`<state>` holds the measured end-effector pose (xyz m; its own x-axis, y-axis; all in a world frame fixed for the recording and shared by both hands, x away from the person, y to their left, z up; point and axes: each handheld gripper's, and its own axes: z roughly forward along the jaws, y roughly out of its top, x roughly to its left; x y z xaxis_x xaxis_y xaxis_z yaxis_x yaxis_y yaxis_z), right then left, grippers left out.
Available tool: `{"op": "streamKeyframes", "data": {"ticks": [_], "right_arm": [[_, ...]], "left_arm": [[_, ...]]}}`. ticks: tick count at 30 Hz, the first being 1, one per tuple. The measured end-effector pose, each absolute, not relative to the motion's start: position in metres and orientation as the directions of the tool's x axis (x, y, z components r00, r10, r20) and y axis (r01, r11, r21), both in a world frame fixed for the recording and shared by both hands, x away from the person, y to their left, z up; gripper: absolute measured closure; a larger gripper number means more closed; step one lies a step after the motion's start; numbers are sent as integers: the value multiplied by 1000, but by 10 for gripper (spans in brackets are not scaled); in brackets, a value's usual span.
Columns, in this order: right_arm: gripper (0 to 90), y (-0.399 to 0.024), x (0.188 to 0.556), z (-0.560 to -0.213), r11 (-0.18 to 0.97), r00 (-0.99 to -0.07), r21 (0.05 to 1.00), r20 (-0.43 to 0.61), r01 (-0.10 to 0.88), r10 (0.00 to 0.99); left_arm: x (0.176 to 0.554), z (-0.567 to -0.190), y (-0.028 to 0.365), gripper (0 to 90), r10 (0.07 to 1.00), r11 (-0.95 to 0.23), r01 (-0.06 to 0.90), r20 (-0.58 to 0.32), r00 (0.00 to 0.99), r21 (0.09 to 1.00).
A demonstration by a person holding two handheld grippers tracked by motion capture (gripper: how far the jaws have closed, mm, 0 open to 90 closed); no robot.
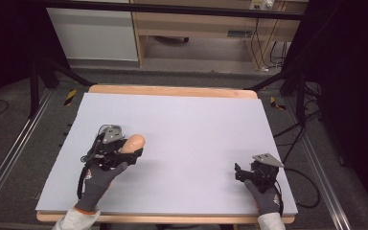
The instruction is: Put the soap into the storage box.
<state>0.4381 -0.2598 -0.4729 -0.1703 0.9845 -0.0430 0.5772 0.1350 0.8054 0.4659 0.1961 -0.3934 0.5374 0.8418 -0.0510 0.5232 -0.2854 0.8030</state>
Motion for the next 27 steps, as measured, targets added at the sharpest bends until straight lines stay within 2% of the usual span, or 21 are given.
{"op": "streamKeyframes", "data": {"ticks": [27], "right_arm": [[48, -258, 439, -474, 139, -179, 801, -40, 582, 983]], "left_arm": [[503, -399, 245, 315, 924, -167, 565, -71, 375, 808]]}}
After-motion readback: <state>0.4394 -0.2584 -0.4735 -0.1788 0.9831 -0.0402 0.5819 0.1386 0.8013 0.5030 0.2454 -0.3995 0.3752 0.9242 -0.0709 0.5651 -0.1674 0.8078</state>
